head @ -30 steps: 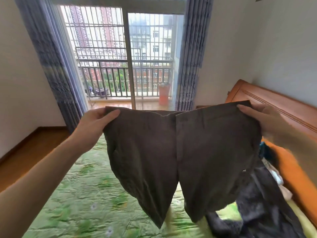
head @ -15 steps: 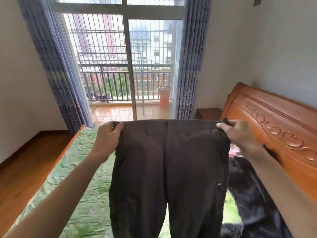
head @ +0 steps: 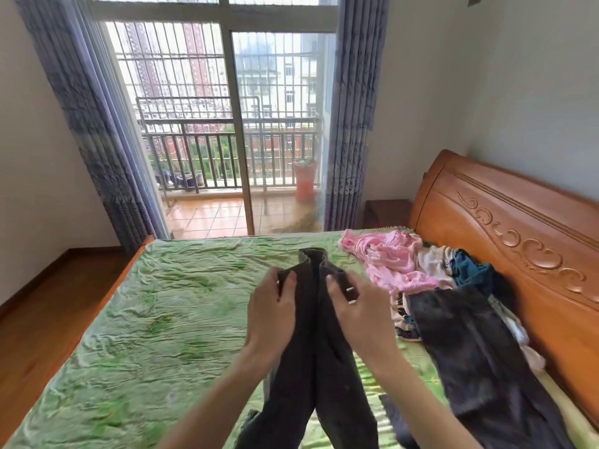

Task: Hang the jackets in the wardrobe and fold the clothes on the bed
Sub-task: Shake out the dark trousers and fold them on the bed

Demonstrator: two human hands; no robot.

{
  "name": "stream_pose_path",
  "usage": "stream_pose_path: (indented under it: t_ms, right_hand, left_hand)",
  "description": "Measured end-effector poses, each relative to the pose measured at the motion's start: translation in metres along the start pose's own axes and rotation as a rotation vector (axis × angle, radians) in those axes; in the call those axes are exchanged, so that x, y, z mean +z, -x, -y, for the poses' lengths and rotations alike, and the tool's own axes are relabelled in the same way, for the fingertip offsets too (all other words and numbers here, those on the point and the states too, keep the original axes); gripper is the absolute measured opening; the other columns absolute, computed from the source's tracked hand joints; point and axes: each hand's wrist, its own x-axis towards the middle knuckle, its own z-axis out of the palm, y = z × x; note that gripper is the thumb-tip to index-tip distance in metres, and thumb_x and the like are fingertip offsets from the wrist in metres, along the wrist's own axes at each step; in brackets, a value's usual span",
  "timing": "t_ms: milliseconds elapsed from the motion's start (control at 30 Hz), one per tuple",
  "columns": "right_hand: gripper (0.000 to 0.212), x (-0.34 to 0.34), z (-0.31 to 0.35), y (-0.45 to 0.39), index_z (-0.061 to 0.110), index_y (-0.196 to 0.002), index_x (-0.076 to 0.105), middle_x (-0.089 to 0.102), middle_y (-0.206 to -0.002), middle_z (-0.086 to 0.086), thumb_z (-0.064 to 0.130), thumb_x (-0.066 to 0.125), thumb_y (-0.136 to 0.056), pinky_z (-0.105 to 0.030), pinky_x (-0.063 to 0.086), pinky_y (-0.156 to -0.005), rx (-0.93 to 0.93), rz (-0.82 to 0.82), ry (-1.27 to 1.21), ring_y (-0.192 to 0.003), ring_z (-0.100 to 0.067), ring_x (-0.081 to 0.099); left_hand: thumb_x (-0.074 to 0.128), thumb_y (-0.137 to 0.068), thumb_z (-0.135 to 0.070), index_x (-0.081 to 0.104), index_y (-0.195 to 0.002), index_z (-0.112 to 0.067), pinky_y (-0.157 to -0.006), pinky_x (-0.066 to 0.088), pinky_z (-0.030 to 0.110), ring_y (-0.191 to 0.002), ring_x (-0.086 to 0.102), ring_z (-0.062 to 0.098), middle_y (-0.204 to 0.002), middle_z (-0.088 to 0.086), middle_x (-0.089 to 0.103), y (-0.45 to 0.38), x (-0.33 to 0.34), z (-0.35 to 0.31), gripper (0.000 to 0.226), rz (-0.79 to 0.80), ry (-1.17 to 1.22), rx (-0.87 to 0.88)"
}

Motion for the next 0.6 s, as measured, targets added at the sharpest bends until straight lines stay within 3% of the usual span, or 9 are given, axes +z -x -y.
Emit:
stream_pose_path:
  t_ms: [100,200,300,367,433,533,600]
  right_hand:
    - [0.025,0.014,0.005,0.014,0.022,-0.122,0.074,0.067,-0.101,0.014,0.032,0.066,-0.100,-0.020,0.052,-0.085,0.015,0.149,-0.154,-0.094,-0.004,0.067]
    - [0.040,0.016,0.007,0.023,0.021,-0.148,0.056,0.057,-0.119,0.008,0.030,0.045,-0.110,-0.020,0.045,-0.103,0.004,0.263,-0.297,-0.118,-0.007,0.060]
    - [0.044,0.019,-0.003,0.028,0.021,-0.155,0.046,0.052,-0.130,0.002,0.013,0.040,-0.112,-0.027,0.042,-0.112,-0.041,0.348,-0.386,-0.129,-0.016,0.055]
    - [0.056,0.019,-0.006,0.030,0.021,-0.152,0.050,0.056,-0.129,-0.001,-0.006,0.047,-0.103,-0.033,0.045,-0.112,-0.039,0.338,-0.474,-0.127,-0.020,0.057]
    - [0.059,0.016,-0.016,0.027,0.019,-0.139,0.062,0.062,-0.124,-0.002,-0.016,0.052,-0.092,-0.041,0.049,-0.108,-0.020,0.166,-0.528,-0.122,-0.022,0.061]
    - [0.061,0.008,-0.033,0.011,0.032,-0.144,0.050,0.058,-0.137,0.009,0.012,0.070,-0.090,-0.032,0.047,-0.106,0.129,-0.023,-0.499,-0.131,-0.008,0.054]
    - [0.076,0.000,-0.041,-0.003,0.042,-0.153,0.035,0.056,-0.141,0.022,0.021,0.076,-0.092,-0.021,0.045,-0.104,0.287,0.104,-0.671,-0.132,0.006,0.052]
  left_hand:
    - [0.056,-0.106,-0.026,0.059,-0.086,-0.023,-0.069,0.052,0.044,-0.070,0.063,0.016,-0.074,-0.004,0.067,0.011,0.002,-0.010,0.020,0.014,-0.001,0.003]
    - [0.057,-0.104,-0.041,0.063,-0.093,-0.026,-0.069,0.053,0.042,-0.071,0.066,0.013,-0.077,-0.004,0.070,0.021,-0.005,-0.020,0.019,0.074,0.166,-0.010]
    - [0.074,-0.085,-0.057,0.067,-0.104,-0.030,-0.076,0.061,0.043,-0.085,0.076,0.012,-0.090,-0.005,0.078,0.023,-0.013,-0.022,0.034,0.149,0.216,-0.036]
    - [0.076,-0.092,-0.038,0.068,-0.105,-0.028,-0.080,0.062,0.049,-0.089,0.076,0.015,-0.093,-0.005,0.079,0.018,-0.016,-0.018,0.018,0.135,0.183,-0.024]
    - [0.066,-0.102,-0.017,0.070,-0.106,-0.018,-0.086,0.062,0.048,-0.093,0.076,0.020,-0.096,0.000,0.079,0.013,-0.021,-0.017,0.006,0.164,0.264,-0.052]
    - [0.055,-0.106,-0.008,0.070,-0.110,-0.008,-0.083,0.060,0.031,-0.100,0.074,0.021,-0.104,0.006,0.079,0.009,-0.033,-0.020,0.015,0.254,0.422,-0.080]
    - [0.052,-0.107,-0.008,0.070,-0.113,-0.007,-0.085,0.057,0.026,-0.101,0.073,0.018,-0.108,0.006,0.078,0.006,-0.039,-0.022,0.019,0.284,0.466,-0.080]
